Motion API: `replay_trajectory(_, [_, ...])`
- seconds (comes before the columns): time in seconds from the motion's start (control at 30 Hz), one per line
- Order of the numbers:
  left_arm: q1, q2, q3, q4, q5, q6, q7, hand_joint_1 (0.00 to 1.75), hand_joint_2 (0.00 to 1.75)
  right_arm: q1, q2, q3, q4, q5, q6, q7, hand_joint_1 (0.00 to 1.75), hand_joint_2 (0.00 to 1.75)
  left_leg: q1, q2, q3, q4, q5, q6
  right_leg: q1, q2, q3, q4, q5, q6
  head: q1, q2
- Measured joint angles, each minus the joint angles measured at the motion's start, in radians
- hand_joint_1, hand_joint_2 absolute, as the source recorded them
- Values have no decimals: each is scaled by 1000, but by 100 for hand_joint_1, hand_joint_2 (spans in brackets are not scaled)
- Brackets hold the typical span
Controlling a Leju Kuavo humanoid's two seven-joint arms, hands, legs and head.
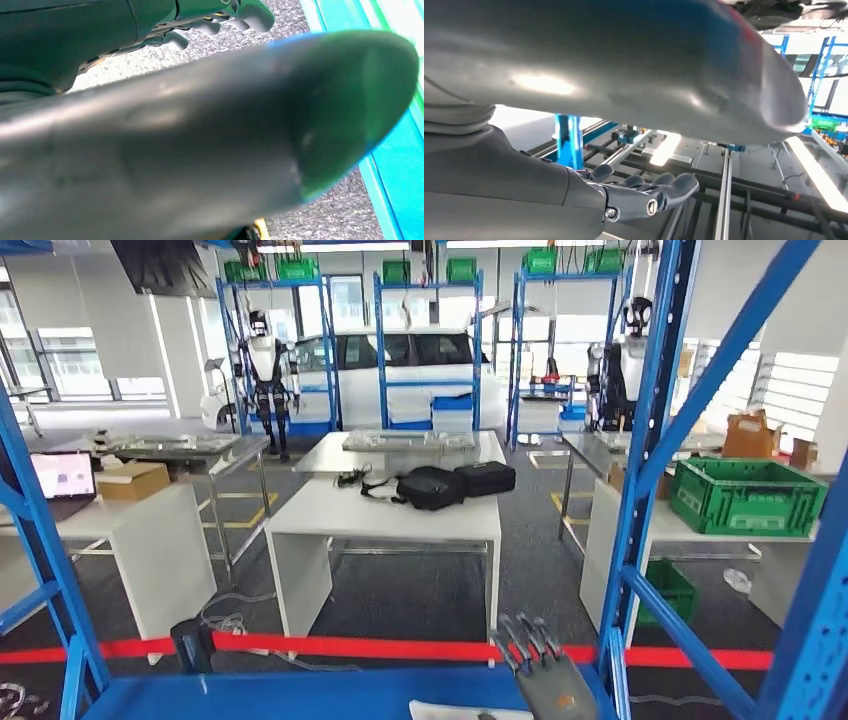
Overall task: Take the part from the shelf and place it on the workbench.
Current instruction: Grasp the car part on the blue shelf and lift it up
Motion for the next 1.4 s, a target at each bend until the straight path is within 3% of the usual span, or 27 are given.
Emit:
replay_trajectory(0.07, [0,-2,1,0,0,0,0,0,0,0,0,0,3,-2,1,1,0,0,-2,0,9,-20,-5,8,3,0,1,-1,-7,7,1,0])
replay_trajectory(0.2, [-2,-6,4,0,1,11,1,0,0,-4,0,-1,11,-31,9,-8,0,0,-1,-4,14,-26,7,10,8,-3,9,-12,-5,-21,4,1])
replay_trajectory(0.27, [-2,-7,9,0,1,18,2,0,0,-4,0,-5,21,-72,21,-33,0,0,-2,-5,14,-26,4,14,8,-3,13,-18,-6,-21,5,1])
replay_trajectory(0.33, [-2,-8,11,0,0,20,3,0,0,-5,1,-17,35,-126,39,-70,0,0,-2,-5,14,-26,2,17,8,-3,15,-22,-5,-17,5,1])
replay_trajectory(0.47, [-2,-9,12,0,-4,21,10,0,0,-5,1,-51,85,-228,91,-135,0,0,-2,-5,14,-25,0,20,5,-3,19,-30,-5,14,6,1])
replay_trajectory(0.53, [-3,-9,12,0,-8,21,13,0,0,-8,1,-68,116,-261,114,-159,0,0,-3,-5,15,-25,0,21,5,-3,19,-30,-4,19,6,1])
replay_trajectory(1.03, [-6,-12,12,-1,-35,21,25,0,0,-19,2,-128,270,-424,238,-297,0,0,-1,-5,17,-25,2,21,6,-3,18,-26,-4,22,6,1])
replay_trajectory(1.4, [-6,-14,12,-1,-38,27,24,0,0,-27,2,-127,322,-431,251,-312,0,0,-1,-5,17,-25,2,21,7,-3,18,-25,-4,22,6,1])
